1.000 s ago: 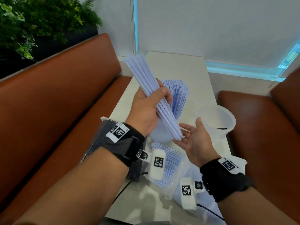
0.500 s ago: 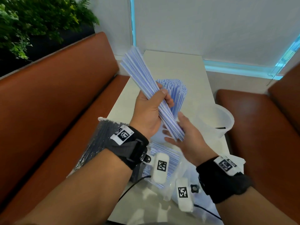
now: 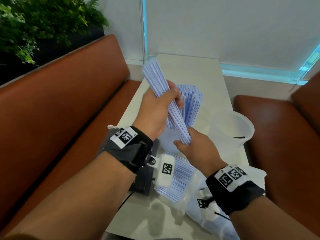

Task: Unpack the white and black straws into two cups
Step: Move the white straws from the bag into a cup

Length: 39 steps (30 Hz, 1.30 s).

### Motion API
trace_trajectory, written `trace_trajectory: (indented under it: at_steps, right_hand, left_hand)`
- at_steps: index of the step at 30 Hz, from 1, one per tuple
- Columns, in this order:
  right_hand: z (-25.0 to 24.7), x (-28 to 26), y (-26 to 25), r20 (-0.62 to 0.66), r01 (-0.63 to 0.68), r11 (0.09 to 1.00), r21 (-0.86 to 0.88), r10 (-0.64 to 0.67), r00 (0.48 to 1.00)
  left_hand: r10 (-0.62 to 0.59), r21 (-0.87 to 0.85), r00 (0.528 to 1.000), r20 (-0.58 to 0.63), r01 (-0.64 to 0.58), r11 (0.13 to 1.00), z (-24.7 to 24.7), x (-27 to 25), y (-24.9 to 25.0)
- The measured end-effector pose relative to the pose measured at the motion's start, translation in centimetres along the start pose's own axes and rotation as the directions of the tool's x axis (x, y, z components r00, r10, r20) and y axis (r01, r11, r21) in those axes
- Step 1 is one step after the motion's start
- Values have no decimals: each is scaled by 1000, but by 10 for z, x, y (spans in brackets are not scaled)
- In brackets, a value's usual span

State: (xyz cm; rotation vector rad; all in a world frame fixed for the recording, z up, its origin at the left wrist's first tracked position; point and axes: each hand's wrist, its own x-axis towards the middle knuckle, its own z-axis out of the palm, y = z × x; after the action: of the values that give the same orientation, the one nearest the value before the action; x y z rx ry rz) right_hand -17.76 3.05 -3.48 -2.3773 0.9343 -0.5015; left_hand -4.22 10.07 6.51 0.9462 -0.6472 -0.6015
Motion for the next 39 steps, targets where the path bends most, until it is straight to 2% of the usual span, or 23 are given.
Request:
trace_trajectory:
  at_steps: [4, 6, 9, 11, 14, 16, 20, 21, 23, 26, 27, 31, 32, 34, 36, 37, 39]
  right_hand:
    - [-6, 10, 10, -71, 109, 981, -158, -121, 990]
    - [-6, 18, 12, -25, 132, 966, -224, -141, 990]
    - [0, 31, 13, 137, 165, 948, -272, -132, 982]
    - [3, 35, 14, 172, 176, 944, -279, -131, 976]
    - [7, 37, 17, 176, 207, 918, -339, -155, 972]
    - [9, 39, 19, 182, 230, 900, -370, -172, 968]
    - [10, 41, 20, 183, 241, 907, -345, -187, 965]
    - [9, 41, 20, 182, 247, 908, -339, -194, 964]
    - [9, 40, 21, 180, 244, 915, -321, -194, 964]
    - [8, 42, 21, 200, 255, 908, -333, -197, 960]
    - [9, 42, 20, 202, 257, 904, -340, -197, 959]
    - [9, 41, 19, 183, 218, 921, -322, -166, 969]
    - [9, 40, 19, 179, 216, 924, -315, -166, 970]
    - [10, 40, 19, 171, 216, 929, -302, -170, 970]
    - [9, 40, 19, 170, 210, 934, -290, -166, 971]
    - [10, 40, 19, 172, 208, 935, -286, -164, 971]
    - [10, 40, 20, 178, 210, 935, -285, -164, 970]
  left_hand:
    - [207, -90, 968, -144, -221, 971, -11, 30, 32]
    - [254, -83, 948, -194, -274, 958, -14, 40, 37]
    - [237, 46, 938, -253, -233, 971, -13, 45, 23]
    - [232, 168, 935, -267, -192, 967, -18, 45, 10]
    - [283, 457, 937, -206, -163, 875, -32, 48, -6]
    - [288, 575, 946, -151, -153, 804, -37, 50, -14]
    - [194, 788, 980, 44, -153, 596, -40, 52, -35]
    - [155, 806, 986, 59, -139, 575, -40, 52, -39]
    - [97, 778, 993, 70, -116, 618, -42, 52, -43]
    - [31, 650, 996, 88, -81, 756, -45, 53, -39]
    - [39, 631, 996, 75, -78, 772, -46, 55, -38]
    - [172, 670, 985, 25, -144, 728, -46, 69, -25]
    - [200, 695, 979, 42, -173, 698, -45, 72, -23]
    - [201, 802, 966, 160, -246, 545, -41, 74, -22]
    - [89, 884, 954, 286, -299, 360, -38, 72, -28]
    - [58, 895, 948, 311, -313, 317, -37, 70, -31]
    - [102, 891, 946, 307, -324, 319, -40, 71, -31]
